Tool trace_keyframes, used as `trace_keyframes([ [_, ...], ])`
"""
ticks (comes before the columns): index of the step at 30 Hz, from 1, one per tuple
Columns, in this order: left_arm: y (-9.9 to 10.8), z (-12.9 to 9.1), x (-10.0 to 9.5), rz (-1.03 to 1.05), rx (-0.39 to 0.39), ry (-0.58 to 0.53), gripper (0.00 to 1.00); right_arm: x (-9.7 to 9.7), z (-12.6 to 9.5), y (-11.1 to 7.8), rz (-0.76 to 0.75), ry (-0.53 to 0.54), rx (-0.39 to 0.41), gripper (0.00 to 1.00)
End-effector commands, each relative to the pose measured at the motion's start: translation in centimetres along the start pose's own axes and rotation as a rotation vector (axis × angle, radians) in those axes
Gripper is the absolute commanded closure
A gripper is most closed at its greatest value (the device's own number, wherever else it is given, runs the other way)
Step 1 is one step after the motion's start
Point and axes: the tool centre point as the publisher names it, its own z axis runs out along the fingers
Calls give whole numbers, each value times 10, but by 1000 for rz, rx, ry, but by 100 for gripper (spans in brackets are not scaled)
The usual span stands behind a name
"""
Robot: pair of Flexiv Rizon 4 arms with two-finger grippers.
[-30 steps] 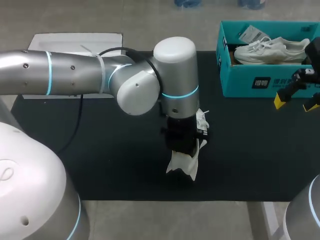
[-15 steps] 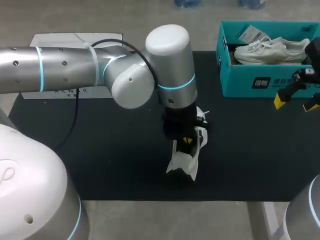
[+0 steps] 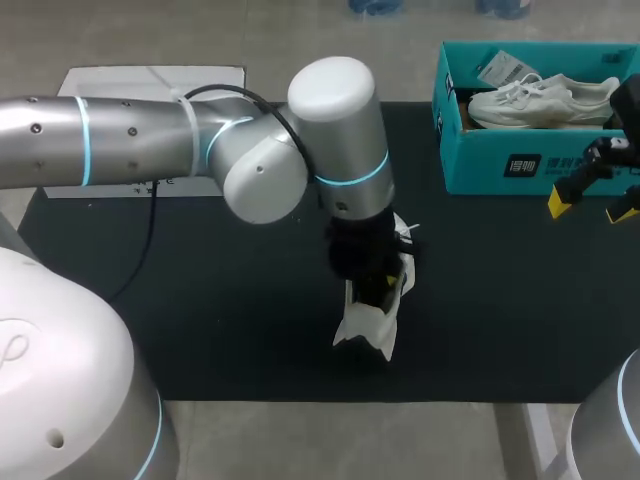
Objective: Take the shoe out of the shoebox, open the shoe tongue, remove and reinsert the insole, then place the shoe into the shoebox
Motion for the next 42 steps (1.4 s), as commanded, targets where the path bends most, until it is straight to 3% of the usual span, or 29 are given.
trace_keyframes([
  [1,-1,0,7,-7,-1,0,0,0,1,2,1,-1,4,0],
  [9,-1,-12,6,-12,-13,-32,0,0,1,2,1,-1,4,0],
  [22,3,-62,-16,-9,-61,-79,0,0,1,2,1,-1,4,0],
  [38,54,-134,-14,-108,-192,-158,0,0,1,2,1,-1,4,0],
  [39,57,-135,-14,-116,-188,-169,41,0,1,2,1,-1,4,0],
  [40,60,-134,-14,-117,-184,-167,100,0,1,2,1,-1,4,0],
  [42,62,-131,-14,-116,-171,-144,100,0,1,2,1,-1,4,0],
])
